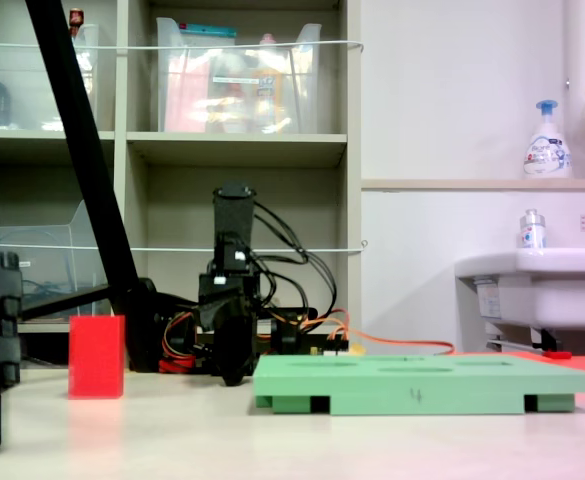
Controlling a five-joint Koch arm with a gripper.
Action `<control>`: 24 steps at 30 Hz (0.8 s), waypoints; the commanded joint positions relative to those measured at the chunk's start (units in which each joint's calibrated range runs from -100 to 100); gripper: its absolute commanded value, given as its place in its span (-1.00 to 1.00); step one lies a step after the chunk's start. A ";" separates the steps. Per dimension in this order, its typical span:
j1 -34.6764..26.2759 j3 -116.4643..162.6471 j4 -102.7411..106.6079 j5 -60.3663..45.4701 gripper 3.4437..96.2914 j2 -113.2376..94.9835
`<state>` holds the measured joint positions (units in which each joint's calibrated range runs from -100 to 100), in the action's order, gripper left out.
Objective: Put the square block into the corresponding hole
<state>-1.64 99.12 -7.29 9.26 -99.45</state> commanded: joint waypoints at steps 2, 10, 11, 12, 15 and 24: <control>0.00 0.88 7.34 -0.10 0.01 -0.55; 0.00 0.88 7.34 -0.10 0.01 -0.55; 0.00 0.88 7.34 -0.10 0.01 -0.55; 0.00 0.88 7.34 -0.05 0.01 -0.55; 0.00 0.88 7.34 -0.10 0.01 -0.55; 0.15 0.88 7.34 0.24 -0.03 -0.55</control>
<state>-1.59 99.12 -7.29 9.30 -99.45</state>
